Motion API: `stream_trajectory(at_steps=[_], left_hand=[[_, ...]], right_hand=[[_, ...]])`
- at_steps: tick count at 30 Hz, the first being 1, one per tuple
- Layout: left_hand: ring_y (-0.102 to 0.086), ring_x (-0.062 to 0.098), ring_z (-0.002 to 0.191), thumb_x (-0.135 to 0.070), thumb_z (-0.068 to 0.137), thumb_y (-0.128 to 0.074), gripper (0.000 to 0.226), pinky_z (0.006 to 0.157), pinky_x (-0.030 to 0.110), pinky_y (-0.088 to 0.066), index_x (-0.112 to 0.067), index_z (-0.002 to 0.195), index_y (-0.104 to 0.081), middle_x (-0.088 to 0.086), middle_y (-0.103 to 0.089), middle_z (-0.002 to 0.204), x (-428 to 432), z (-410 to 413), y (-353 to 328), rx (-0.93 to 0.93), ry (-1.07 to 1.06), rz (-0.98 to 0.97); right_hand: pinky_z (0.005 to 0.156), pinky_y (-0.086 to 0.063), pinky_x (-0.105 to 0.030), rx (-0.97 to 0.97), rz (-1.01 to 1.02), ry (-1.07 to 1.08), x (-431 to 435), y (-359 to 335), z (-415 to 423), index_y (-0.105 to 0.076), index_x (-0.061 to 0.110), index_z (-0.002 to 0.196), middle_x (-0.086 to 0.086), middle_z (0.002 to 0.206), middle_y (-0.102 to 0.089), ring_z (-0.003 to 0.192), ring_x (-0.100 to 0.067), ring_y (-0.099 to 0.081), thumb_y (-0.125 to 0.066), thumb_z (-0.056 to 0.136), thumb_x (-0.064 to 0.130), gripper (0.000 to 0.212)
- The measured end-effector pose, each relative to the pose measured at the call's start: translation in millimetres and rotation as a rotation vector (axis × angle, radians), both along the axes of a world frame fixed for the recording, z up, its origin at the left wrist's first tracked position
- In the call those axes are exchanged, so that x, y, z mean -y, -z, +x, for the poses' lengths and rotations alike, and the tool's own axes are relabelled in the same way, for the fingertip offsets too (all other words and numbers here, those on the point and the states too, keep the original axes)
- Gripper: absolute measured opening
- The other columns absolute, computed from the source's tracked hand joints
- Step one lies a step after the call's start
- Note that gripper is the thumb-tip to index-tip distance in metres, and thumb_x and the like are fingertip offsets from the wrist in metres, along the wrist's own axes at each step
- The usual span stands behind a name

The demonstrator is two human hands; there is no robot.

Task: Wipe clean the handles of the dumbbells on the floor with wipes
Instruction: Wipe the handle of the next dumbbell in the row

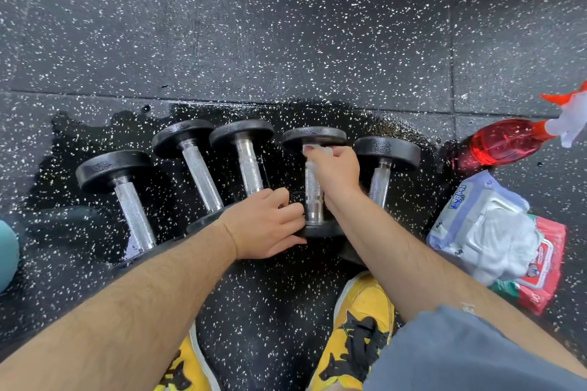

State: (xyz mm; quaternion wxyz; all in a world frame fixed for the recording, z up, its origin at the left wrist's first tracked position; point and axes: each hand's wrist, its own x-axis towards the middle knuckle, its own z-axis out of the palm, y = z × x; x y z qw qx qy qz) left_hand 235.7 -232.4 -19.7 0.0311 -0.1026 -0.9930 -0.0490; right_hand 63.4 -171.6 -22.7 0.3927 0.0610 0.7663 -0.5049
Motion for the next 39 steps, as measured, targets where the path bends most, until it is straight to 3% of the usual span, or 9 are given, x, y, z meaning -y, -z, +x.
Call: stream_trajectory(at_steps=[3,7,11,15,19,22,27,34,39], left_hand=[[-0.042,0.019,0.078,-0.050,0.105,-0.047,0.037,0.064,0.033,-0.044,-0.018,0.096,-0.063,-0.004,-0.052,0.088,0.7,-0.2,-1.0,0.006,0.011,-0.009],[-0.041,0.020,0.078,-0.050,0.105,-0.046,0.037,0.065,0.033,-0.044,-0.018,0.096,-0.062,-0.004,-0.052,0.088,1.0,0.9,-0.8,0.010,0.010,-0.001],[-0.041,0.020,0.078,-0.050,0.105,-0.047,0.036,0.064,0.033,-0.044,-0.018,0.097,-0.061,-0.003,-0.052,0.088,1.2,0.4,0.0,0.010,0.009,-0.006],[-0.041,0.020,0.079,-0.050,0.106,-0.046,0.037,0.065,0.033,-0.045,-0.018,0.098,-0.062,-0.004,-0.052,0.089,1.1,1.0,0.4,0.020,0.008,-0.009],[-0.041,0.020,0.078,-0.051,0.105,-0.046,0.038,0.064,0.032,-0.044,-0.018,0.095,-0.062,-0.004,-0.051,0.087,1.3,1.2,0.6,0.006,0.008,-0.022],[-0.041,0.020,0.077,-0.051,0.105,-0.046,0.038,0.064,0.032,-0.044,-0.018,0.094,-0.063,-0.004,-0.050,0.087,1.8,0.7,0.2,0.007,0.011,-0.031],[-0.041,0.020,0.077,-0.052,0.105,-0.046,0.039,0.064,0.033,-0.044,-0.018,0.094,-0.062,-0.003,-0.051,0.087,1.1,0.6,-0.8,0.018,0.012,-0.035],[-0.040,0.019,0.077,-0.051,0.105,-0.045,0.039,0.064,0.032,-0.043,-0.018,0.094,-0.062,-0.004,-0.050,0.086,2.3,0.2,-0.8,0.021,0.016,-0.037],[-0.040,0.020,0.077,-0.051,0.104,-0.047,0.038,0.065,0.032,-0.043,-0.018,0.095,-0.061,-0.003,-0.049,0.088,1.7,1.5,-0.3,0.015,0.013,-0.034]], right_hand=[[0.058,-0.037,-0.025,0.056,-0.008,-0.107,-10.5,1.5,-3.7,-0.052,0.014,0.077,0.003,0.070,-0.049,0.061,-0.010,-0.045,-0.079,0.082,0.035,0.034],[0.060,-0.040,-0.023,0.156,0.040,-0.175,-21.2,-3.9,-2.9,-0.060,0.006,0.109,-0.002,0.098,-0.064,0.079,-0.010,-0.057,-0.083,0.077,0.028,0.045],[0.062,-0.037,-0.026,0.139,0.032,-0.183,-14.0,-11.5,-12.2,-0.047,0.015,0.089,-0.005,0.091,-0.052,0.078,-0.014,-0.048,-0.081,0.079,0.018,0.035],[0.063,-0.037,-0.024,0.111,0.009,-0.225,-14.2,-13.4,-11.0,-0.053,0.013,0.102,0.005,0.092,-0.053,0.078,-0.007,-0.049,-0.078,0.084,0.038,0.039],[0.053,-0.034,-0.025,-0.022,0.052,-0.352,-22.8,0.4,-3.4,-0.040,0.024,0.067,0.009,0.061,-0.038,0.053,-0.010,-0.039,-0.068,0.089,0.039,0.040],[0.051,-0.037,-0.021,-0.040,0.097,-0.396,-24.6,2.0,-4.2,-0.055,0.019,0.071,0.005,0.065,-0.055,0.050,-0.005,-0.049,-0.072,0.084,0.044,0.033],[0.067,-0.055,-0.029,-0.080,0.119,-0.426,-21.7,-7.1,-12.7,-0.068,0.013,0.097,0.001,0.092,-0.076,0.081,-0.014,-0.071,-0.071,0.079,0.055,0.046],[0.072,-0.047,-0.029,-0.034,0.263,-0.637,-43.7,-20.0,-14.3,-0.057,0.023,0.103,0.007,0.101,-0.063,0.089,-0.009,-0.059,-0.078,0.083,0.048,0.038],[0.098,-0.050,-0.040,-0.011,0.314,-0.708,-43.3,-20.6,-14.9,-0.052,0.021,0.128,0.005,0.121,-0.060,0.108,-0.015,-0.059,-0.082,0.076,0.053,0.068]])
